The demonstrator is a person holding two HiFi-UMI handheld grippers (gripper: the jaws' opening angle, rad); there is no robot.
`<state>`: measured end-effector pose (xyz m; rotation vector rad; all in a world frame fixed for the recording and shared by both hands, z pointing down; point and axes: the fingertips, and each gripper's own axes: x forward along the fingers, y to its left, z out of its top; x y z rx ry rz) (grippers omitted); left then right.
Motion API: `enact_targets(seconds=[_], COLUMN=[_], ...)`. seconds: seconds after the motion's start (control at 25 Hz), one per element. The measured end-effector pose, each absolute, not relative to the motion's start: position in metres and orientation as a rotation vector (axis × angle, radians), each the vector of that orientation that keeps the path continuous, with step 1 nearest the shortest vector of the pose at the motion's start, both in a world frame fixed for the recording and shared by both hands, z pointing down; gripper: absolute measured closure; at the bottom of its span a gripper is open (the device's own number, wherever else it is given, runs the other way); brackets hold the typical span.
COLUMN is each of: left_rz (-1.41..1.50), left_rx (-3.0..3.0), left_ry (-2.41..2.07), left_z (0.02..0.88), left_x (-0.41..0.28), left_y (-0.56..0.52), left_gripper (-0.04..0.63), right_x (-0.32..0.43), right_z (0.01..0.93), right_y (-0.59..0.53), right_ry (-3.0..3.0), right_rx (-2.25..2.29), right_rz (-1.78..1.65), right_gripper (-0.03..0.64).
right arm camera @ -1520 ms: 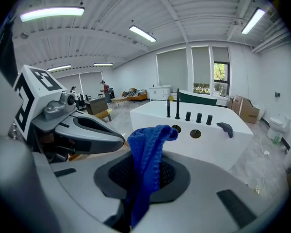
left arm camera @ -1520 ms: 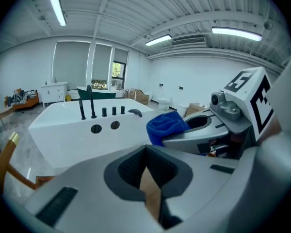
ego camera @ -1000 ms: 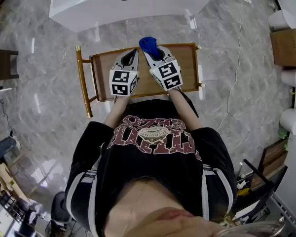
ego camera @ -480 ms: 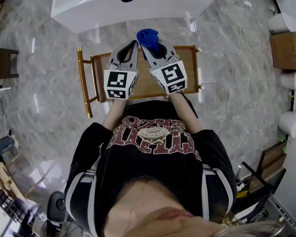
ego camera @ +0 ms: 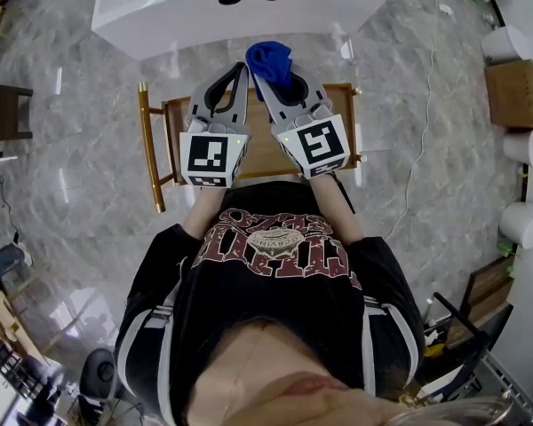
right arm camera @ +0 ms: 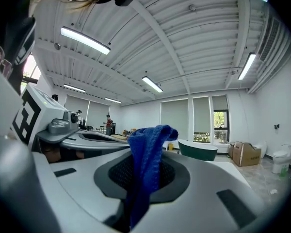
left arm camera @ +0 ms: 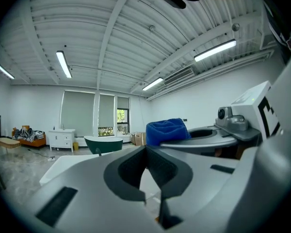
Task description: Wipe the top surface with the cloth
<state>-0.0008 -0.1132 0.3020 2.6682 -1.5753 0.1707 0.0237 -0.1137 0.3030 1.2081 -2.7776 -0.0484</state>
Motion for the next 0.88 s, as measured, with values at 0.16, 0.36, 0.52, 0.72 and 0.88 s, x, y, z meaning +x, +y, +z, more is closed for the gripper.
enact_targets(seconds=[0.16,0.36,0.52,0.72,0.88], left_rz=[0.131,0.126,0.135,0.130,0.113], left_rx=[2.686,2.701,2.731,2.748,2.756], left_ry=[-1.587,-1.602,-1.620,-1.610,-1.600], left_z=[0.290,0.283,0.277,0.271,0.265], left_x=[0.001,0.000,0.001,0.005,0.004], left_y=[-0.110,-0.109,-0.107,-0.110,-0.107], left_gripper=[0.549,0.549,0.549,0.549,0.549], right_x=[0.021,0.024,0.025,0.028,0.025], right_z=[0.289,0.282,0.275,0.270,0.264], right_y=[-0.109,-0.109,-0.109,-0.113,-0.110], right_ry=[-2.805,-2.811,-2.813,-2.818,-2.823], right_rx=[1.205,1.220,1.235,1.244,1.244], right_rz=[-0.070,-0.087,-0.117,-0.122,-0.129], right_gripper=[0.558,0.558,0.558,0.558,0.558])
